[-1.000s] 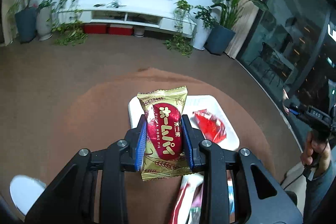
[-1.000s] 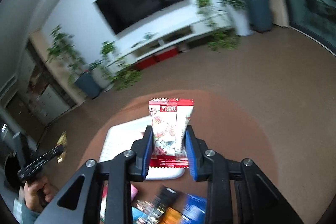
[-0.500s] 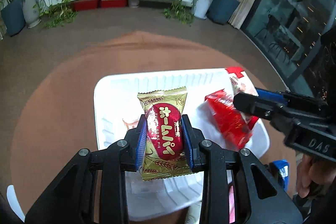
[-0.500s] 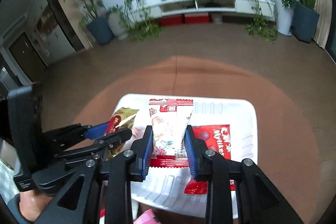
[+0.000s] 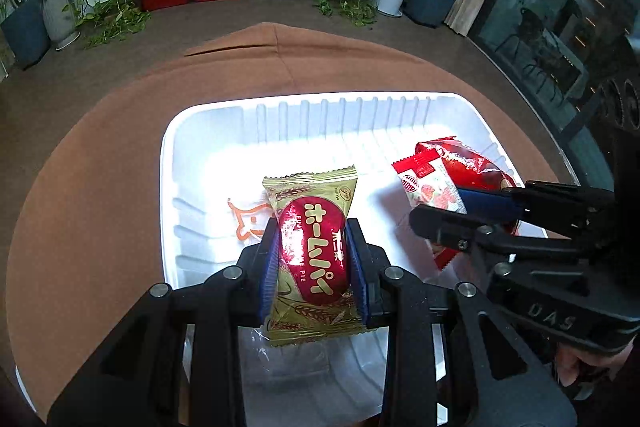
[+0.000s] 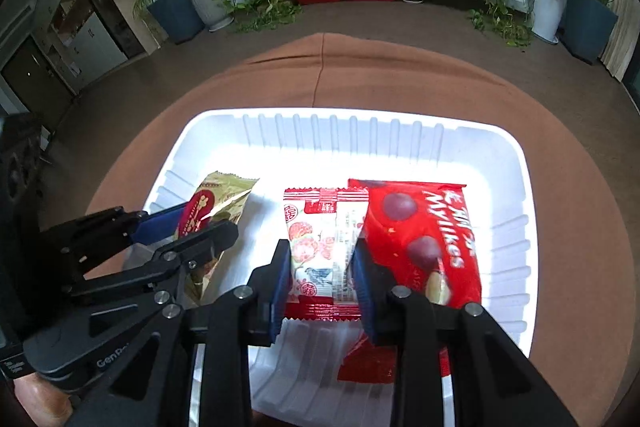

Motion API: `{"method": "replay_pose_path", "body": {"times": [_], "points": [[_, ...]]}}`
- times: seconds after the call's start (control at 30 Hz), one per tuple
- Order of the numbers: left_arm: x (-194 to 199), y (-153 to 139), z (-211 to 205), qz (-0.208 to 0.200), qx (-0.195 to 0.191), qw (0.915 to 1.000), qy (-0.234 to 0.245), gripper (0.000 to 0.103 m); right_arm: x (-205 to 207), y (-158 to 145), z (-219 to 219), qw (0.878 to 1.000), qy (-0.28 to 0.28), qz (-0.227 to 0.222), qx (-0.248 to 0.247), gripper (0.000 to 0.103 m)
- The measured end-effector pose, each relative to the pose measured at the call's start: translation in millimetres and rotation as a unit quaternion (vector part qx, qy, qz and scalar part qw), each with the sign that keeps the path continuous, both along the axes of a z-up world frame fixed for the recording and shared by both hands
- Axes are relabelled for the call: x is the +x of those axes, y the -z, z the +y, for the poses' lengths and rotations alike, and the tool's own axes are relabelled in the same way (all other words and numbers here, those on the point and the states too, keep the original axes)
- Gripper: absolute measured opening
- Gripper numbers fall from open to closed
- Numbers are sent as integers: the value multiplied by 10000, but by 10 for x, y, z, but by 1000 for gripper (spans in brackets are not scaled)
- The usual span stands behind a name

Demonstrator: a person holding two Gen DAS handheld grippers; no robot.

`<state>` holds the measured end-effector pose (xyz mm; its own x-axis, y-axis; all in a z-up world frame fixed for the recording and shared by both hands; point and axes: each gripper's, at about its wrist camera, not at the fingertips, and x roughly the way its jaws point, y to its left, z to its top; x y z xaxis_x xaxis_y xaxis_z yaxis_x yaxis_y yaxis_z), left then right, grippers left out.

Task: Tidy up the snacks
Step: 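Carry the gold packet with the left tool while the right tool carries the candy packet to the tray, then open both tools over the tray and pull them back toward the pile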

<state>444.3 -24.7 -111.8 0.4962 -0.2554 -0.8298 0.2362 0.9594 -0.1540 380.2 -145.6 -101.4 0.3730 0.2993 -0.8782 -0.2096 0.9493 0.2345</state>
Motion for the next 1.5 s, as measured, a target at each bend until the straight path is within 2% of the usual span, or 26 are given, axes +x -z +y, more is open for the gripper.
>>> {"method": "replay_pose_path", "body": {"times": [0.23,0.37,0.5,0.6,0.73,0.83,0.9,0.97,1.03,1.17,1.23,1.37,1.5], "points": [[-48,0,-41,-3,50,10000,14,30,17,31,23,9999,26,-22,-113,34],[-113,-25,-16,-20,59,10000,17,32,10,16,9,9999,77,-34,-96,39],[-209,-99,36,-52,20,10000,-48,47,-3,-20,-30,9998,136,-84,-80,40],[-245,-155,66,-111,-6,9999,-104,53,-43,-107,-68,9997,168,-185,-44,45],[-349,-276,117,-198,-52,9997,-130,63,-137,-323,-127,9989,228,-396,90,55],[-502,-428,188,-342,-114,9992,-149,77,-272,-599,-202,9967,250,-710,288,66],[-646,-553,250,-492,-154,9985,-175,94,-411,-806,-283,9933,289,-956,579,76],[-825,-689,311,-701,-158,9973,-136,101,-582,-1021,-429,9865,384,-1164,1086,91],[-994,-801,341,-883,-75,9961,-38,103,-763,-1157,-579,9774,475,-1256,1633,98],[-1481,-968,323,-1415,353,9891,202,103,-1204,-1276,-912,9570,773,-1278,2488,102],[-1703,-1012,356,-1478,296,9883,220,103,-1476,-1268,-1049,9469,916,-1284,2802,103],[-2146,-1019,494,-1245,104,9921,-100,103,-1988,-1104,-1219,9405,1119,-1126,3006,103],[-2505,-930,636,-978,-382,9935,-430,103,-2513,-790,-1314,9453,1451,-896,2781,103]]}}
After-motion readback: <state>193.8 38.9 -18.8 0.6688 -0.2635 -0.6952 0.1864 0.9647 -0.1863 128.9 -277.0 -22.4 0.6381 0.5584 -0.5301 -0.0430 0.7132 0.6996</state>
